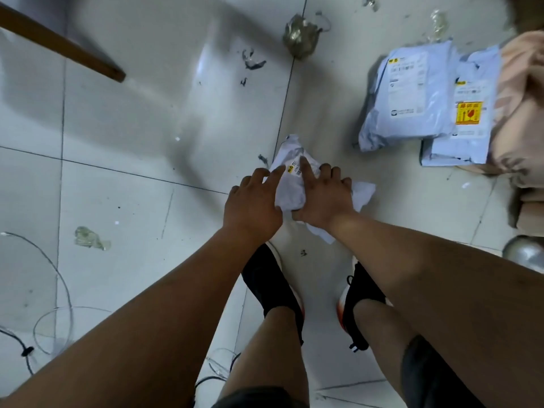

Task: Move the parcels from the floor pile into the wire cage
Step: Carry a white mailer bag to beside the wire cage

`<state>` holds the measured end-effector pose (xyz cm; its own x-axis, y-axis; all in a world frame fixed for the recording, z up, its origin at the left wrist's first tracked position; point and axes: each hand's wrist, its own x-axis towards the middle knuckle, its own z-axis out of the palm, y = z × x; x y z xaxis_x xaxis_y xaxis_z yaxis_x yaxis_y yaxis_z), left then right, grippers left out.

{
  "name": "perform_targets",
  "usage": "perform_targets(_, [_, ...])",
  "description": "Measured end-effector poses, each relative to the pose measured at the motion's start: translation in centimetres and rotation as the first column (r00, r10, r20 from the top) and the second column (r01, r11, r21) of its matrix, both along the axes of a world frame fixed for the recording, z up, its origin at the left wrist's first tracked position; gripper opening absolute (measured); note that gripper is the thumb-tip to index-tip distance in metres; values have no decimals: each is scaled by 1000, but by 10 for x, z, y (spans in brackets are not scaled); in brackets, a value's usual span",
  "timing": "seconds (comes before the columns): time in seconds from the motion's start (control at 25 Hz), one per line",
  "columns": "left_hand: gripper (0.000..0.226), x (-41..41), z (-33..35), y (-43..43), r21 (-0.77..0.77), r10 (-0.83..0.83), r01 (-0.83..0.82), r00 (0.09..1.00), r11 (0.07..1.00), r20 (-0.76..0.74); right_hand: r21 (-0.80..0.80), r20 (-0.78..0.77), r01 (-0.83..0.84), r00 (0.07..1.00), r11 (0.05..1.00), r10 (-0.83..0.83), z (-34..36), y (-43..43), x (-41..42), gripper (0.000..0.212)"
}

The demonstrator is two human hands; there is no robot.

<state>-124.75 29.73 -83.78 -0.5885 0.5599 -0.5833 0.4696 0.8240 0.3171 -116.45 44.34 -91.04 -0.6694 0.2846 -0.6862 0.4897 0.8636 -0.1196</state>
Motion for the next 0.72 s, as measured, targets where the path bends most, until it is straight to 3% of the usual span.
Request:
perform_targets(0.32, [79, -5, 81, 41, 71, -76, 79, 996, 994, -43, -17, -55, 143, 988, 990, -143, 103, 57, 11, 120])
perform_targets(0.72, [84, -26, 189, 97, -15, -298, 298, 946, 954, -129, -19, -66, 230, 971, 973, -231, 202, 90, 21, 108])
